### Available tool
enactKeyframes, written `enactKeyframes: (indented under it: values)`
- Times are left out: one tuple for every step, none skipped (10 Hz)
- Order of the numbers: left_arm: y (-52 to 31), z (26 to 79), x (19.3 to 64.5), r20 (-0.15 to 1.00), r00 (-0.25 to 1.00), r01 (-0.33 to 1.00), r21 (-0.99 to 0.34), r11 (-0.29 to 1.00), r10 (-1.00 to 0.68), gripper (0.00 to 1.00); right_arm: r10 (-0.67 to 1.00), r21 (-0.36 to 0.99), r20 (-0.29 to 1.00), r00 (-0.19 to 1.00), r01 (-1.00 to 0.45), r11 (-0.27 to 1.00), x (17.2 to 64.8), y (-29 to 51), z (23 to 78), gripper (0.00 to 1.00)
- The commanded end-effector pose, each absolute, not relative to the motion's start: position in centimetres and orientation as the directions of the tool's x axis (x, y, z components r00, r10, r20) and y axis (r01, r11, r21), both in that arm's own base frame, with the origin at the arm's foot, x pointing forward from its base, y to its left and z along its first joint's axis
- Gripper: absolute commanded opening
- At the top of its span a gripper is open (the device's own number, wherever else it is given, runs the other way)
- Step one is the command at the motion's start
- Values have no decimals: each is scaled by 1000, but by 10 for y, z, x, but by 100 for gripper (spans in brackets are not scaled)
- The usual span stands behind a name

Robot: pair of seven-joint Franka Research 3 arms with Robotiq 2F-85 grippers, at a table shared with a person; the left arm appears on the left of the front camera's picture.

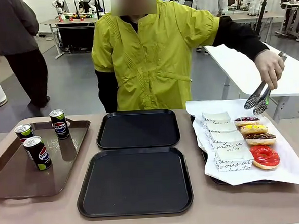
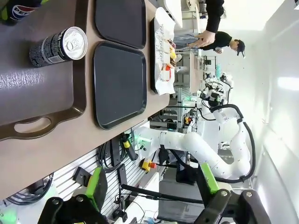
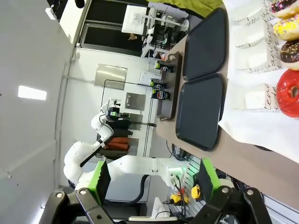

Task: Set up donuts and drinks on trays.
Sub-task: Pick up one Pepsi coke and place it on the Flat Tray.

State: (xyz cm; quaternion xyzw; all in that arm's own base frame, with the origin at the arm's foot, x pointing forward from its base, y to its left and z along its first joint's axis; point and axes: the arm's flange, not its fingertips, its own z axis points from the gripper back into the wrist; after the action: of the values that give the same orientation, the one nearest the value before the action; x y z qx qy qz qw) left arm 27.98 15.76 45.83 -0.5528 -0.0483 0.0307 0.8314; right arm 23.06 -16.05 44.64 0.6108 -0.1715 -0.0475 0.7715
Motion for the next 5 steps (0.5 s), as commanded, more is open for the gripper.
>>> enactKeyframes:
  values:
    - [157,459,279,33,992,-14,-928,372,120,100,-294,957,213,932,-139,254,235,-162,445,100]
    - [157,459,279,33,992,-14,-928,372,120,100,-294,957,213,932,-139,254,235,-162,445,100]
    - [157,459,279,33,992,-14,-928,372,120,100,-294,957,213,932,-139,254,235,-162,445,100]
    - [157,459,279,33,992,-14,-928,372,120,100,-294,957,213,932,-139,254,235,-162,445,100]
    - [157,459,279,33,992,-14,-928,372,120,100,-294,957,213,932,-139,254,235,-162,445,100]
